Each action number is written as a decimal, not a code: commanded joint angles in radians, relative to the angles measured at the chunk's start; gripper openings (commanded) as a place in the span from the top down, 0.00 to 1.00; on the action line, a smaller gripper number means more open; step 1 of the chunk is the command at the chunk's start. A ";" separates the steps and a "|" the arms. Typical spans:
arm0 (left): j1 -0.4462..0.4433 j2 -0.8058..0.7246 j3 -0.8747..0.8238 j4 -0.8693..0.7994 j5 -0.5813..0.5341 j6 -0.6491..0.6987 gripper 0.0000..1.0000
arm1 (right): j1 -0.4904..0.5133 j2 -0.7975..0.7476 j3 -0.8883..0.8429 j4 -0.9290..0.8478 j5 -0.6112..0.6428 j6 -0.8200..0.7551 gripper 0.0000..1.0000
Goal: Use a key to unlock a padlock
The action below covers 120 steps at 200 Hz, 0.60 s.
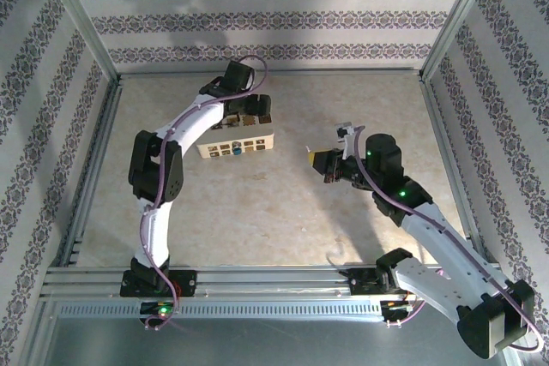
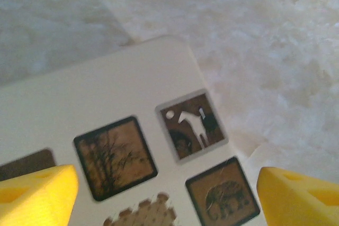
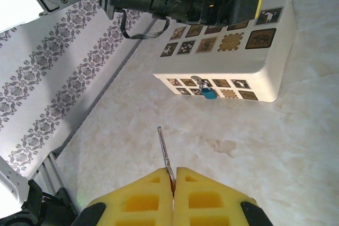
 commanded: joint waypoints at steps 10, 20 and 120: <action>0.007 0.081 0.115 -0.114 0.022 0.030 0.12 | -0.016 -0.041 -0.021 -0.029 0.025 -0.021 1.00; 0.007 0.102 0.140 -0.132 0.029 0.030 0.12 | -0.019 -0.048 -0.024 -0.034 0.027 -0.020 1.00; -0.056 0.090 0.056 -0.147 0.095 0.045 0.13 | -0.087 -0.104 -0.017 -0.134 0.029 -0.054 1.00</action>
